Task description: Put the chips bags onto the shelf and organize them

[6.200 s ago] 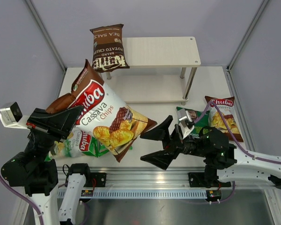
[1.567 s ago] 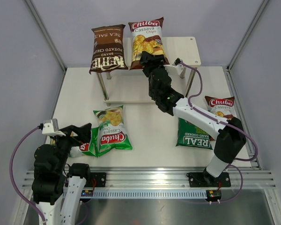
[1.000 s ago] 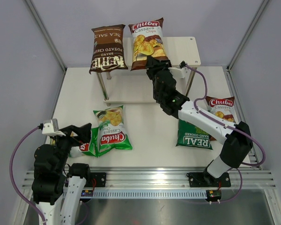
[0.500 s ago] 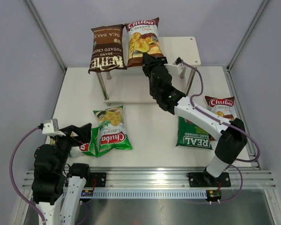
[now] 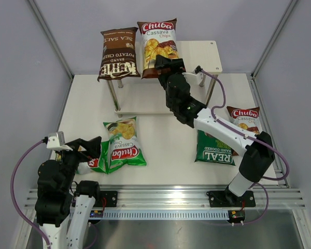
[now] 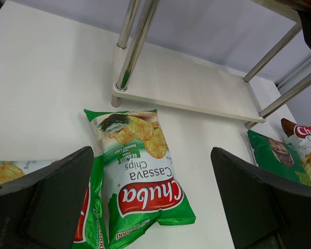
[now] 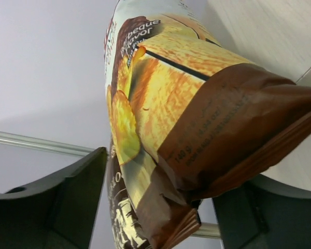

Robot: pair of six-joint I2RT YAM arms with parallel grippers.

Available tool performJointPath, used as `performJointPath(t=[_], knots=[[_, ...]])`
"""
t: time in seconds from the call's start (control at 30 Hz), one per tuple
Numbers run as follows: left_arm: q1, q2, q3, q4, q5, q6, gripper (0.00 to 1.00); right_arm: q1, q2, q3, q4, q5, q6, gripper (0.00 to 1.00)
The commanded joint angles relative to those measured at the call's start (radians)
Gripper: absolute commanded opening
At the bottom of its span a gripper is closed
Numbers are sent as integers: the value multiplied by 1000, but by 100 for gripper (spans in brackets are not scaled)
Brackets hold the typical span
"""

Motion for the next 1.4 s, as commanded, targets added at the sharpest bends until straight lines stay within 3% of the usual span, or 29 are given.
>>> performJointPath(t=[0.0,0.07,0.43,0.57,0.63,0.8,0.97,1.37], knots=[[-5,-11,-4,42,-2,12,99,14,-81,-24,-11,56,19,93],[-5,-11,-2,42,-2,12,99,12,-109,-43,-15,67,22,99],[-5,-3,-5,43,-4,12,99,9,-331,-239,9,27,-52,99],[-5,14,-4,48,2,12,99,-58,-354,-219,-99,-112,-84,99],[-5,17,-4,48,2,9,99,-60,-363,-221,-124,-110,-78,98],[-5,3,-4,45,2,10,99,-89,-376,-276,-74,-102,-93,67],[-5,6,-4,43,10,13,99,-124,-316,-230,-81,-126,-161,54],[-5,4,-5,46,10,15,99,-141,-248,-184,-91,-194,-149,42]])
